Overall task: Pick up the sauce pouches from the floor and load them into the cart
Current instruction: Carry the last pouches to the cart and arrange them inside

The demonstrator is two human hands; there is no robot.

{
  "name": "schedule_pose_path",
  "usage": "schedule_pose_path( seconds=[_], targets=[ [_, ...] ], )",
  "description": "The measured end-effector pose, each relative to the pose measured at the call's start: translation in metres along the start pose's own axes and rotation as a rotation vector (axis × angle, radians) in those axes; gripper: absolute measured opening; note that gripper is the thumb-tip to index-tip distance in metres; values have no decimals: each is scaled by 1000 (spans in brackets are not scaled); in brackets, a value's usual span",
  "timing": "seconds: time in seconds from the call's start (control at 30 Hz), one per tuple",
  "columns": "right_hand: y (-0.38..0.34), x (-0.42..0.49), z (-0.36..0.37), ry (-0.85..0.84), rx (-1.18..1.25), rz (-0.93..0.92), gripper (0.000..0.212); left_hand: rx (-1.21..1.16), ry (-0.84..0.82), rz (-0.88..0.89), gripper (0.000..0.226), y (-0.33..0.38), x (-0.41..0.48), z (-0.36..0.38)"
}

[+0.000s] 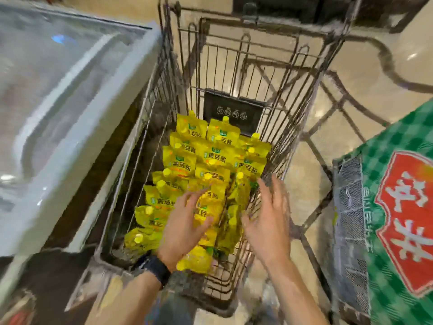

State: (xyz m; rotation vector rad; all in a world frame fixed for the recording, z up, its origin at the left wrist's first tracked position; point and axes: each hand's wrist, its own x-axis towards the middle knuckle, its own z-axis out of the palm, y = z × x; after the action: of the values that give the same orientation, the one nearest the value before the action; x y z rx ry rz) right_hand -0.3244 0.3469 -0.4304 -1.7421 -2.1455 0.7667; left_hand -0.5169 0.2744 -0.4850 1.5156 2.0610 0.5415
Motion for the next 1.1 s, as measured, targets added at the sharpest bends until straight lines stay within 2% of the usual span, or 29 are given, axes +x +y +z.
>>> schedule_pose_path(
  seconds=[0.13,0.27,0.37,0.63,0.73,0.93,1.1],
  targets=[
    [41,24,-57,-93,-89,-210,83,144,163,-203,74,34,-41,11],
    [63,59,-110,-127,-284,-395,86,322,151,-370,79,80,-70,21],
    [54,84,-132,-160,-415,-522,92,363,141,-437,77,103,-72,21],
    [-10,148,-118,-285,-566,-793,94,314,307,-676,75,92,-93,8],
    [-35,181,-104,-277,-609,-881,94,253,364,-834,74,83,-100,21],
    [-54,284,-108,-136,-653,-902,96,-61,445,-1201,85,73,-84,58],
    [-52,371,-101,-177,-805,-828,110,-126,388,-1276,83,80,-72,64]
  ],
)
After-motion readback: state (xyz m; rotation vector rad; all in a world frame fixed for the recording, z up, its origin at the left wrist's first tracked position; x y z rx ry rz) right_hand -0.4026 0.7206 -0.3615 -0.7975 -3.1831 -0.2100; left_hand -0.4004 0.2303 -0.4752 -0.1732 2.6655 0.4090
